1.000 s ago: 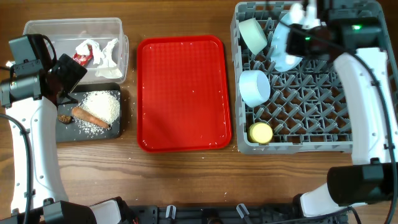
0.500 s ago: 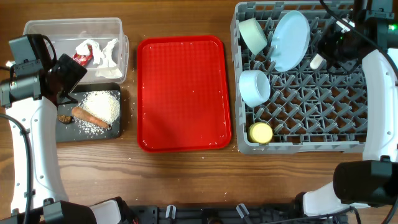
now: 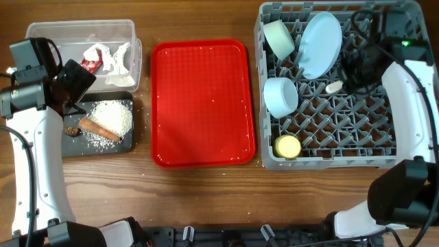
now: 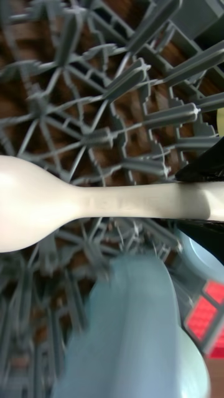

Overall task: Sort waste into correct bins and load items into the dishwasher rack
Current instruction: 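Carry the white spoon into the rack and release it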

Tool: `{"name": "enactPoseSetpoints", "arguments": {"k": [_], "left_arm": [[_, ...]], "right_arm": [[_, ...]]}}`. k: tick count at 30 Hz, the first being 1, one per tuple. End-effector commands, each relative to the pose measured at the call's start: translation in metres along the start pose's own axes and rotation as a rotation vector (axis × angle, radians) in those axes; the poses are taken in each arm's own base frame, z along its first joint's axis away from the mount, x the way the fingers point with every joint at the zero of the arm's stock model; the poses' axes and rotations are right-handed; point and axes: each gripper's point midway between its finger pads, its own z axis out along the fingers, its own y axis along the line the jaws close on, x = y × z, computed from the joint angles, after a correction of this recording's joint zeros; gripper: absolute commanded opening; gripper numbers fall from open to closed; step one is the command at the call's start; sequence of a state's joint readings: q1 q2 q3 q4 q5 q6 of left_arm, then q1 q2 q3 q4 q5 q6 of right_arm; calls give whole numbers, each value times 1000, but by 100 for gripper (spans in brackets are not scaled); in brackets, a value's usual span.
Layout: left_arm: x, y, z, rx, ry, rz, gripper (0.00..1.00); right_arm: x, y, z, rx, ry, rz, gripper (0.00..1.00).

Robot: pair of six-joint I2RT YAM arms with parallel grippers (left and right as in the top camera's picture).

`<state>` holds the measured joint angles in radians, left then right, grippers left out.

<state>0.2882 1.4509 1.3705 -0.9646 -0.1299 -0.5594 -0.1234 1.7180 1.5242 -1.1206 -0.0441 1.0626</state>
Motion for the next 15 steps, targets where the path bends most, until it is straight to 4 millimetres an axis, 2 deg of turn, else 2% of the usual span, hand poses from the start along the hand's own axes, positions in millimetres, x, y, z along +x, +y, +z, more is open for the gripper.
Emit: {"name": "enactPoseSetpoints", "arguments": {"k": [1,4,7,8,10,11,12,15], "left_arm": [[-6,-2,-6,11,-20,0,100],[-6,-2,-6,11,-20,0,100],[-6,-2,-6,11,-20,0,100],[-6,-2,-6,11,-20,0,100],[-6,-2,-6,11,-20,0,100],[-6,-2,-6,11,-20,0,100],[-6,-2,-6,11,-20,0,100],[-6,-2,-6,11,-20,0,100]], "right_arm": [[11,-11,15,26,32,137,4],[14,-16,26,37,37,202,4],[14,-11,29,10,45,192,6],[15,-9,29,1,49,188,15],[17,-7,29,-7,64,185,25],[19,-4,29,-22,76,157,53],[19,-1,29,-37,82,131,62],[20,6,28,-72,89,63,71]]}}
